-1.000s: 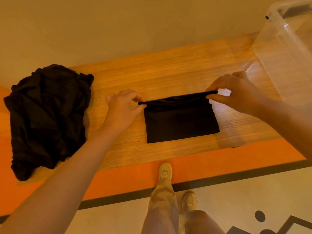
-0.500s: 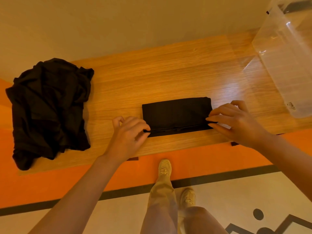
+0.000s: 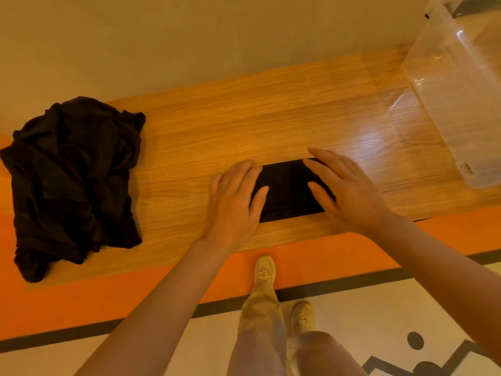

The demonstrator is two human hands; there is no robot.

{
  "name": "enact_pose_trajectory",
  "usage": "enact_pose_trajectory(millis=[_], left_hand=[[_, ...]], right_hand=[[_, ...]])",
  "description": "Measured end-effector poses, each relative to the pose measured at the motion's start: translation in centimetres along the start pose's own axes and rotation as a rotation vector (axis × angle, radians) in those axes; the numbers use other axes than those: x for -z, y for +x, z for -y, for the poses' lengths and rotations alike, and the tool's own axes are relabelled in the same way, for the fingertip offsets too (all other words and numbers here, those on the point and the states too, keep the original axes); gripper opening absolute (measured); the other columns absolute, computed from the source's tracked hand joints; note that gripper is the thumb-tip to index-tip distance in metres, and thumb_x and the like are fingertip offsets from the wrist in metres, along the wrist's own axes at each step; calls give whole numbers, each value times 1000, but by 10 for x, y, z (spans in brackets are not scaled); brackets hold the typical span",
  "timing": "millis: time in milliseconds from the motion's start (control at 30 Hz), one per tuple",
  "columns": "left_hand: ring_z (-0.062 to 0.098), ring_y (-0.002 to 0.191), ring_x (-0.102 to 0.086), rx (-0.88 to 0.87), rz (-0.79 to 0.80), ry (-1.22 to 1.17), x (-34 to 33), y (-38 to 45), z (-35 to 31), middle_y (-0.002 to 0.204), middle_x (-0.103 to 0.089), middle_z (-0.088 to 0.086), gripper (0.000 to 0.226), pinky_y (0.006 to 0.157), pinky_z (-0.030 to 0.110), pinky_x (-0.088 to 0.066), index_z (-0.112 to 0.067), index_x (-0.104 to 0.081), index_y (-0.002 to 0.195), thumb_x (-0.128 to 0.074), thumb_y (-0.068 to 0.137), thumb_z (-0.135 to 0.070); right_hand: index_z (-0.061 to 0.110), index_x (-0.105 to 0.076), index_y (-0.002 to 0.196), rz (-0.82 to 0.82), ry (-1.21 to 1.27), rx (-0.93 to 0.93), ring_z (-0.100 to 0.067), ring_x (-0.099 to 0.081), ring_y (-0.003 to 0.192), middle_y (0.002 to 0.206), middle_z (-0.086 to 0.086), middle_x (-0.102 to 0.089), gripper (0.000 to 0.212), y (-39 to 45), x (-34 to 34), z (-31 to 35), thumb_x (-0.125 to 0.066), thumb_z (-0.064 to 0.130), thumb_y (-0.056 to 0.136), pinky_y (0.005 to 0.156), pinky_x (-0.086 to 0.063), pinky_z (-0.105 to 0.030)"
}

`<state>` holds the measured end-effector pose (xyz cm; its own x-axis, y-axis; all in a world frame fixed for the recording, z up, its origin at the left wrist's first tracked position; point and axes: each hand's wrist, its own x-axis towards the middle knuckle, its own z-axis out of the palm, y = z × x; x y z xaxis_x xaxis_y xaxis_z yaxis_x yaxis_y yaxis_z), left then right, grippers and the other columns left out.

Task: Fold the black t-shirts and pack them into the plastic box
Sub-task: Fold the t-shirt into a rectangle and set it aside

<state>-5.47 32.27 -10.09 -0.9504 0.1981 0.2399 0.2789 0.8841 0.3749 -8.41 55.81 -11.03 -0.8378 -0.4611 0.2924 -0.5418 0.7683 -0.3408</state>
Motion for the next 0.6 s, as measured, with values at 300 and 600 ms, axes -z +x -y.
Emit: enact_pose_trajectory(millis=[300,600], left_hand=[[15,149,5,40,274,189,-43,0,11,162,-3,1,69,120,42,-3,-22,-8,155,-19,97,-59],[20,147,-18,-285,292,229,-44,38,28,158,-23,6,65,119,44,-14,-18,-29,151,-8,101,-54]], right_hand=[[9,-15,153,268,-226,-218,-16,-6,148,160,-6,-12,74,-2,-33,-3,-12,59,97,120,-8,-38],[21,-24,151,291,-177,-67,-21,-8,148,159,-3,-16,57,-10,-29,3,-15,48,102,120,-8,-41]])
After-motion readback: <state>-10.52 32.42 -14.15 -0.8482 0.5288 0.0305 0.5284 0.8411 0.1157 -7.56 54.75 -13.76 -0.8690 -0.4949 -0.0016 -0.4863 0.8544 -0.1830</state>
